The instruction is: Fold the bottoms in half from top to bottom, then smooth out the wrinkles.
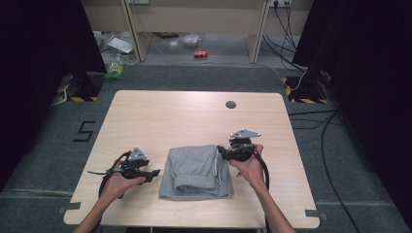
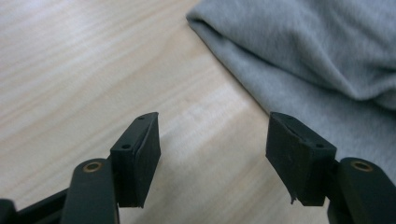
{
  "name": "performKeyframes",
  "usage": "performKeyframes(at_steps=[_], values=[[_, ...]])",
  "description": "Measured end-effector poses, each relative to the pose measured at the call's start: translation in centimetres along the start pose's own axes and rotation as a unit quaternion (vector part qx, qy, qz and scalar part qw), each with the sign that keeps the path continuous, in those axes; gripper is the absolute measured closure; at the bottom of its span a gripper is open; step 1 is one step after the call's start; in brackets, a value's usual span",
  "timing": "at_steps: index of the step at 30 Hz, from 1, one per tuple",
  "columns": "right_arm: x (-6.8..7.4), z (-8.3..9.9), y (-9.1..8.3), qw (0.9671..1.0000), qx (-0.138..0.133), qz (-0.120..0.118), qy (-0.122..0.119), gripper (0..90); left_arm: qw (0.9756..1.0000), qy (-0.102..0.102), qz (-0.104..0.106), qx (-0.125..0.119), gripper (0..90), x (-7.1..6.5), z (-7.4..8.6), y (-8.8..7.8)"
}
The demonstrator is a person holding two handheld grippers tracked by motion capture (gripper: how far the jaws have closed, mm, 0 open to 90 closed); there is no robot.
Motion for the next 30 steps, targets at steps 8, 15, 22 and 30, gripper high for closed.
performKeyframes(at_steps=[8, 15, 22, 30], values=[[-0.4, -0.1, 0.5, 0.9999, 0.007, -0.001, 0.012, 40.8, 0.9997, -0.016, 0.002, -0.019, 33.2, 0.5, -2.3, 0.3], [-0.2, -0.1, 0.7, 0.9999, 0.007, -0.004, 0.009, 40.4, 0.9995, -0.02, 0.007, -0.022, 32.0, 0.6, -3.7, 1.1], [0.2, -0.1, 1.2, 0.9999, 0.01, -0.011, 0.007, 40.0, 0.9993, -0.025, 0.011, -0.024, 30.8, 0.7, -4.9, 1.9], [0.7, 0.0, 2.3, 0.9997, 0.022, -0.013, 0.002, 39.9, 0.999, -0.033, 0.023, -0.021, 30.4, 0.8, -5.8, 3.3]])
Point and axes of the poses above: each handheld gripper's, and its own axes: y roughly forward along the jaws, z roughly out of its underside, x roughly to its left, the point moved 4 cm from there along y, roughly forward along the jaws, and after that the axes turned 9 degrees about z, right-handed, at the moved point
